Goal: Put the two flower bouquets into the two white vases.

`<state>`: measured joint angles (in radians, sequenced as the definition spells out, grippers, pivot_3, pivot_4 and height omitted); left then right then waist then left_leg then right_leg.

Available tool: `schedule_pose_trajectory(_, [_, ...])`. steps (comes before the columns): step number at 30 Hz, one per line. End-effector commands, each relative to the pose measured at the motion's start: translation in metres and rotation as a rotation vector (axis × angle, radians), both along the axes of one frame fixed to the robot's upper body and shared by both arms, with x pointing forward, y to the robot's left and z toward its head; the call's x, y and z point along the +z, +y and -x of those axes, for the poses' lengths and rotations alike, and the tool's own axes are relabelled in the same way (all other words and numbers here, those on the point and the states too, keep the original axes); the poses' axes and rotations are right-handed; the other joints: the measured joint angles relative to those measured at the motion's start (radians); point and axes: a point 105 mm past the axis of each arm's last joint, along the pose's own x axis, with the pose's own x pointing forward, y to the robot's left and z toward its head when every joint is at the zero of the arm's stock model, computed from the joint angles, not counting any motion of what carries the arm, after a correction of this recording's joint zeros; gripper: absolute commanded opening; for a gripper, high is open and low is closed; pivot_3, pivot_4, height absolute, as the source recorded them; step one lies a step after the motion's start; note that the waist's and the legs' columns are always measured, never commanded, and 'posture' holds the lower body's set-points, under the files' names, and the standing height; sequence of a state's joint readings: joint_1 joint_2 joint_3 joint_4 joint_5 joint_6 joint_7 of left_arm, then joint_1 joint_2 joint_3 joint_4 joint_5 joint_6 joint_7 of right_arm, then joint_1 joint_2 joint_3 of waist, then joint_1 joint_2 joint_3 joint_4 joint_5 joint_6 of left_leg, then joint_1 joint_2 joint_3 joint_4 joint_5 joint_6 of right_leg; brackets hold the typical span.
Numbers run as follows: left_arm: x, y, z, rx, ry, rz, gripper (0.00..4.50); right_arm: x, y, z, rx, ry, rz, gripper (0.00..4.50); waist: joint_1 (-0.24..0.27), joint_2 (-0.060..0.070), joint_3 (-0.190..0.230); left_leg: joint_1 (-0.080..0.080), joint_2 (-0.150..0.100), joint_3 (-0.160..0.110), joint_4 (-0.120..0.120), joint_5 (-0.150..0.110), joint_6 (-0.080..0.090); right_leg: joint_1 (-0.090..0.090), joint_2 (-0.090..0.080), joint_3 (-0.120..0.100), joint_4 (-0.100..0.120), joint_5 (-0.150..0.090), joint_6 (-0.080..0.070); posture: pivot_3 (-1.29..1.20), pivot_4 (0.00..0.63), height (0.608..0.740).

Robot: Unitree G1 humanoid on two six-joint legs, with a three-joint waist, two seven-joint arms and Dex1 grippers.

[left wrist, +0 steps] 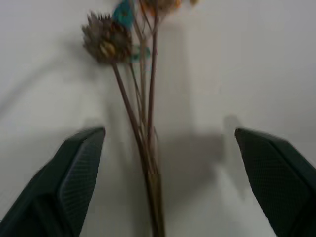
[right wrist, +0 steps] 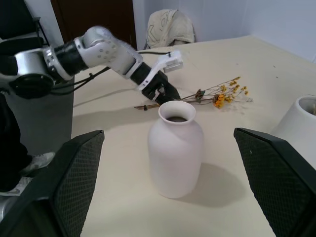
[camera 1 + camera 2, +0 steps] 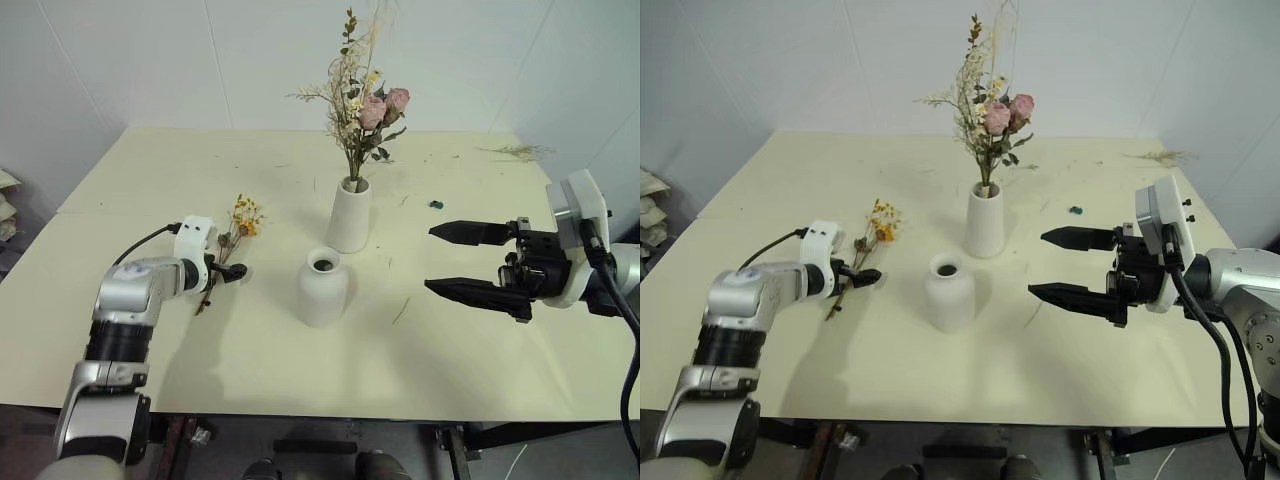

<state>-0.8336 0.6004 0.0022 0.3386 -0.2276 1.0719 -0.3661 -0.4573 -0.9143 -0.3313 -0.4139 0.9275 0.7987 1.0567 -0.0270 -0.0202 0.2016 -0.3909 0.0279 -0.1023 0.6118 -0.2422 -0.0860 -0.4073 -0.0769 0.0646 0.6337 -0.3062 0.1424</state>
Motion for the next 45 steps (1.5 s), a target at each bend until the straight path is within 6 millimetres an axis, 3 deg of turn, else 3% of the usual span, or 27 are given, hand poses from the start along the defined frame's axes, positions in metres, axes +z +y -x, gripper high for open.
schedule_pose_trajectory(1, [0.002,0.008,-0.004,0.035,0.066,-0.045,4.50,0.010,-0.002,0.001,-0.007,-0.054,0.011,4.45,0.000,0.000,0.000,0.000,0.000,0.000,0.000,0.000,0.000,0.000,0.000,0.000,-0.001,0.000,0.000,0.00,0.150,0.740])
schedule_pose_trajectory(4, [0.012,0.003,-0.009,0.034,0.088,-0.036,4.50,0.010,-0.003,0.000,-0.011,-0.059,0.012,4.45,-0.001,0.000,0.000,0.000,0.000,0.000,-0.001,0.000,0.000,0.001,0.000,0.000,-0.003,0.000,0.000,0.00,0.150,0.740])
schedule_pose_trajectory(10, [0.013,0.006,-0.006,0.056,0.180,-0.057,4.50,0.009,-0.003,-0.001,-0.019,-0.059,0.013,4.45,-0.001,0.000,0.000,-0.002,0.000,0.000,-0.002,-0.001,0.000,0.001,0.000,0.000,-0.006,0.000,0.001,0.00,0.150,0.740])
schedule_pose_trajectory(16, [0.031,-0.002,0.001,0.057,0.276,-0.052,4.50,0.005,-0.002,-0.002,-0.034,-0.057,0.006,4.45,-0.002,-0.001,0.001,-0.004,0.000,0.000,-0.002,-0.002,0.000,-0.001,0.000,0.000,-0.006,0.000,0.001,0.00,0.150,0.740])
schedule_pose_trajectory(23, [0.037,-0.008,0.004,0.080,0.327,-0.030,4.50,0.003,-0.001,-0.004,-0.039,-0.063,-0.002,4.45,-0.001,-0.001,0.001,-0.006,0.000,0.000,-0.002,-0.002,0.000,-0.003,0.000,0.000,-0.006,0.000,0.001,0.00,0.150,0.740])
schedule_pose_trajectory(27, [0.029,-0.004,0.006,0.098,0.363,-0.030,4.50,0.003,0.000,-0.005,-0.045,-0.066,-0.010,4.45,-0.002,-0.001,0.001,-0.006,0.000,0.000,-0.002,-0.002,0.000,-0.003,0.000,0.000,-0.006,0.000,0.001,0.00,0.150,0.740])
schedule_pose_trajectory(30, [0.025,-0.005,0.005,0.093,0.370,-0.032,3.95,0.002,0.000,-0.006,-0.052,-0.067,-0.011,4.50,-0.001,-0.001,0.001,-0.006,0.000,0.000,-0.002,-0.002,0.000,-0.003,0.000,0.000,-0.006,0.000,0.001,0.00,0.150,0.740])
schedule_pose_trajectory(42, [0.018,-0.001,0.001,0.112,0.359,-0.032,0.27,0.003,-0.005,-0.008,-0.082,-0.076,-0.011,4.50,0.004,-0.001,0.001,-0.006,0.000,0.000,0.000,-0.002,0.000,-0.003,0.000,0.000,-0.005,0.000,0.002,0.00,0.150,0.740])
schedule_pose_trajectory(45, [0.025,-0.002,-0.004,0.120,0.315,0.012,0.08,0.003,-0.007,-0.007,-0.087,-0.075,-0.008,4.50,0.006,-0.001,0.001,-0.007,0.000,0.000,0.000,-0.002,0.000,-0.003,0.000,0.000,-0.005,0.000,0.002,0.00,0.150,0.740])
